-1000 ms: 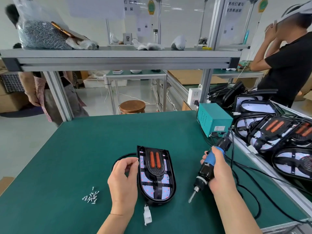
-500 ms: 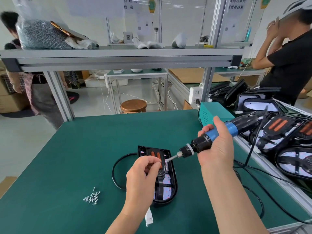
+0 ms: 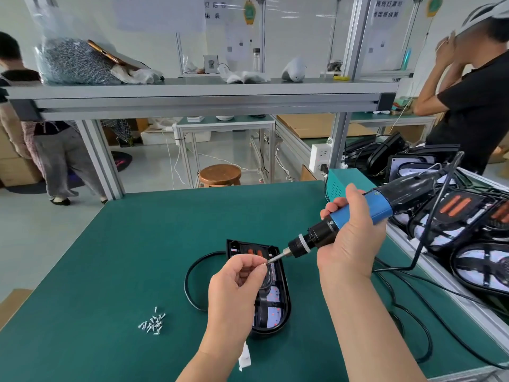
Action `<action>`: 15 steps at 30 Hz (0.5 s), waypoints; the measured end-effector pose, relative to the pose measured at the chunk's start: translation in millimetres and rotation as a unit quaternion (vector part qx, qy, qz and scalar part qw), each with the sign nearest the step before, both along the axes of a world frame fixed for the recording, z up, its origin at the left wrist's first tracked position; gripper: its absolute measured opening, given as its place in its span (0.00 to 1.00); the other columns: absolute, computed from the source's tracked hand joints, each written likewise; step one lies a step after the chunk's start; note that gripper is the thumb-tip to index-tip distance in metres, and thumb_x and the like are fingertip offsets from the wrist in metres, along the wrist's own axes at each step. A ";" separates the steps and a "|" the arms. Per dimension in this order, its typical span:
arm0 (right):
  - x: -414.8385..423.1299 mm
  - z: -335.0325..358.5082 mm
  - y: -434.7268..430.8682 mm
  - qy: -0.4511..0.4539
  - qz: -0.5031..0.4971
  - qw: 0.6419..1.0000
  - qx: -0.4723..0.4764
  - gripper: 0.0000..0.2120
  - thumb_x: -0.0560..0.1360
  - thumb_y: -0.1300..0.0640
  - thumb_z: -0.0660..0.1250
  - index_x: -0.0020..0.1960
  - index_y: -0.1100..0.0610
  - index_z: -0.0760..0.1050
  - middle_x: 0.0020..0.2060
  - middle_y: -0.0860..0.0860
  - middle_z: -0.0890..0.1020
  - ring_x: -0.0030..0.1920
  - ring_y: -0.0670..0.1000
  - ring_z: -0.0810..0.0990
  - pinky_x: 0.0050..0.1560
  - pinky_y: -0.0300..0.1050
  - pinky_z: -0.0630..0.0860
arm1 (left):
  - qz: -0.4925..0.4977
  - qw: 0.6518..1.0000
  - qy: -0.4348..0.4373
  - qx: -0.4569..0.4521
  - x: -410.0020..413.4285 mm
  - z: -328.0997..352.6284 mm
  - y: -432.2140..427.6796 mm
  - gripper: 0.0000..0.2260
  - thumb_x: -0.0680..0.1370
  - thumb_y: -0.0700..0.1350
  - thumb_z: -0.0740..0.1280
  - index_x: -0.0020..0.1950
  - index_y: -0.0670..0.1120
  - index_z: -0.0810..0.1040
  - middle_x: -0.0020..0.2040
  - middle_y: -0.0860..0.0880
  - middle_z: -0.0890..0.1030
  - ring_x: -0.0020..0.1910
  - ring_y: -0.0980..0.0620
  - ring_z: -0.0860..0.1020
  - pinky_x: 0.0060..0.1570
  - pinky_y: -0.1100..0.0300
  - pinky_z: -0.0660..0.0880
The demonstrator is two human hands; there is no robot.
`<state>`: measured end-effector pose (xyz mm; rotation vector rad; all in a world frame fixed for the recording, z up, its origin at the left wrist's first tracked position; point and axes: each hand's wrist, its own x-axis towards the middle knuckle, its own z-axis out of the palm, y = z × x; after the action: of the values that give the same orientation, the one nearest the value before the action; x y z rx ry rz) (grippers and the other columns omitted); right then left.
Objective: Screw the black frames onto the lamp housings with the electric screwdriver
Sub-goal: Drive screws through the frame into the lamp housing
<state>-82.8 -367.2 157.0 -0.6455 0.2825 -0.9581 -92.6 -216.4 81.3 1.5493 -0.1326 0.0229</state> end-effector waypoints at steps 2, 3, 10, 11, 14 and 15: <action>-1.3 -0.9 -1.5 -0.001 0.002 1.000 0.007 0.08 0.77 0.61 0.71 0.50 0.56 0.71 0.30 0.49 0.76 0.29 0.48 0.75 0.34 0.42 0.76 | 0.000 1.000 0.000 0.002 -1.2 0.2 -0.2 0.13 0.78 0.37 0.71 0.43 0.56 0.84 0.40 0.51 0.85 0.38 0.56 0.79 0.40 0.69 0.76; -1.9 -1.3 -2.1 0.000 0.002 1.000 0.009 0.08 0.77 0.61 0.71 0.50 0.56 0.72 0.30 0.49 0.76 0.29 0.48 0.75 0.34 0.41 0.76 | -0.001 1.000 0.001 0.000 -1.9 0.3 -0.3 0.13 0.78 0.37 0.71 0.43 0.56 0.84 0.40 0.51 0.85 0.38 0.56 0.79 0.40 0.69 0.76; -3.5 -6.1 -2.7 0.010 -0.002 1.000 0.014 0.09 0.77 0.61 0.71 0.52 0.57 0.71 0.30 0.49 0.77 0.29 0.48 0.76 0.34 0.42 0.77 | -0.010 1.000 0.013 -0.015 -5.1 -0.5 -2.6 0.11 0.77 0.35 0.71 0.42 0.51 0.85 0.39 0.49 0.85 0.37 0.57 0.79 0.40 0.69 0.76; -3.7 -6.6 -3.0 0.011 -0.001 1.000 0.014 0.09 0.77 0.61 0.71 0.52 0.57 0.71 0.30 0.49 0.77 0.29 0.48 0.76 0.34 0.42 0.77 | -0.011 1.000 0.015 -0.019 -5.6 -0.4 -2.9 0.11 0.77 0.35 0.71 0.42 0.49 0.85 0.38 0.49 0.85 0.36 0.57 0.79 0.39 0.69 0.76; -4.0 -8.3 -3.8 0.014 -0.004 1.000 0.016 0.10 0.77 0.61 0.71 0.53 0.57 0.71 0.30 0.49 0.77 0.29 0.48 0.76 0.34 0.41 0.77 | -0.005 1.000 0.009 -0.021 -7.5 0.0 -4.2 0.11 0.77 0.34 0.71 0.41 0.49 0.85 0.36 0.50 0.84 0.35 0.58 0.78 0.38 0.70 0.75; -4.1 -8.9 -4.1 0.015 -0.004 1.000 0.019 0.10 0.77 0.61 0.71 0.53 0.57 0.71 0.30 0.49 0.77 0.29 0.48 0.76 0.34 0.41 0.77 | 0.000 1.000 0.004 -0.022 -8.5 0.1 -4.6 0.12 0.76 0.33 0.71 0.41 0.50 0.85 0.36 0.50 0.84 0.35 0.58 0.78 0.37 0.70 0.75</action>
<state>-86.9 -371.3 148.0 -0.6255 0.3296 -0.9498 -101.1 -221.0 81.4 1.5054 -0.1254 0.0189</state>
